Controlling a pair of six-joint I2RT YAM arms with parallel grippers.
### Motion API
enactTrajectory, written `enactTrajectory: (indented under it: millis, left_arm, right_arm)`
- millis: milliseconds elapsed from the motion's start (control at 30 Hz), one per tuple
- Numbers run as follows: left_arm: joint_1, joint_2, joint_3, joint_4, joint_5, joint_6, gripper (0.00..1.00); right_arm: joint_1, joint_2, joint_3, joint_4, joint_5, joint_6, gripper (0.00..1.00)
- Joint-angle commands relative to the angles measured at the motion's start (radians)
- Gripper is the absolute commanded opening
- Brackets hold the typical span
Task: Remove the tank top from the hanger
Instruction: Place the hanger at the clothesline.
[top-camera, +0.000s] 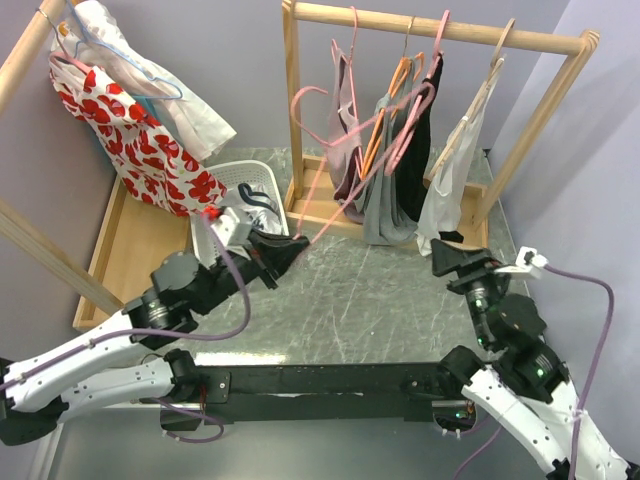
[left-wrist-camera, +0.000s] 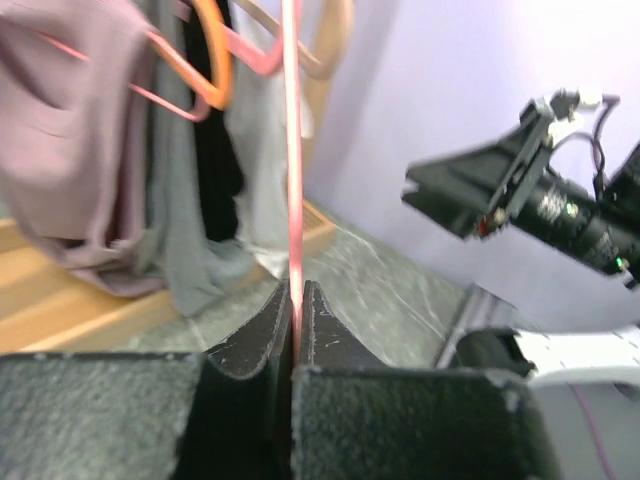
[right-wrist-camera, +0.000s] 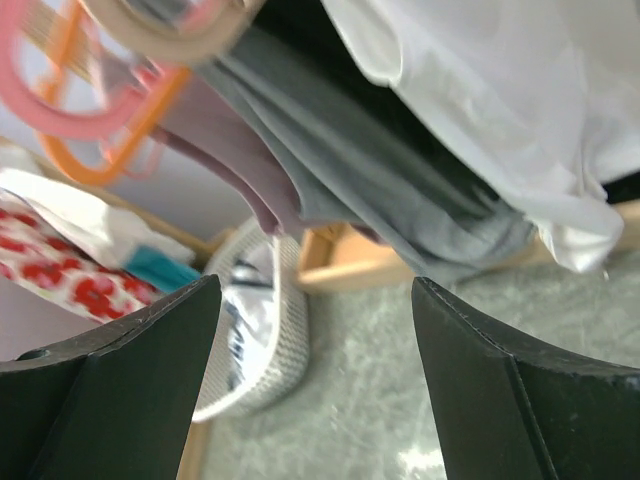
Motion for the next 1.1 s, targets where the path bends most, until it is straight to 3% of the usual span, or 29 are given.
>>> enactTrajectory:
  millis: [0, 400, 467, 567, 700, 867, 967, 1067]
  left_arm:
    - [-0.005, -0.07, 0.005, 0.021, -0.146, 0.042, 0.01]
    - [-0.005, -0.164, -0.007, -0.033, -0.46, 0.062, 0.01]
    - [-0.003, -0.1, 0.073, -0.156, -0.56, 0.039, 0.01]
    - [-0.003, -0.046, 0.14, -0.263, -0.576, -0.01, 0.01]
    - [-0.003, 0.034, 0.225, -0.368, -0.635, -0.055, 0.01]
    - [-0.003, 0.228, 0.436, -0.473, -0.743, -0.038, 0.01]
    - [0.006, 0.38, 0.617, -0.567, -0.734, 0.001, 0.01]
    - [0.069, 0.532, 0.812, -0.699, -0.627, -0.022, 0.01]
  right_arm:
    - [-0.003, 0.098, 0.031, 0.029, -0.064, 0.004, 0.85]
    - [-0.005, 0.177, 0.071, 0.065, -0.087, -0.015, 0.85]
    - [-0.003, 0.192, 0.089, 0.06, -0.087, -0.016, 0.85]
    - [-0.005, 0.21, 0.124, 0.051, -0.087, -0.018, 0.85]
    - [-0.005, 0.235, 0.196, 0.032, -0.081, -0.03, 0.85]
    - [-0.005, 0.273, 0.285, 0.003, -0.081, -0.056, 0.86]
    - [-0.003, 0.295, 0.316, -0.023, -0.078, -0.056, 0.87]
    - [-0.005, 0.318, 0.345, -0.041, -0.09, -0.07, 0.87]
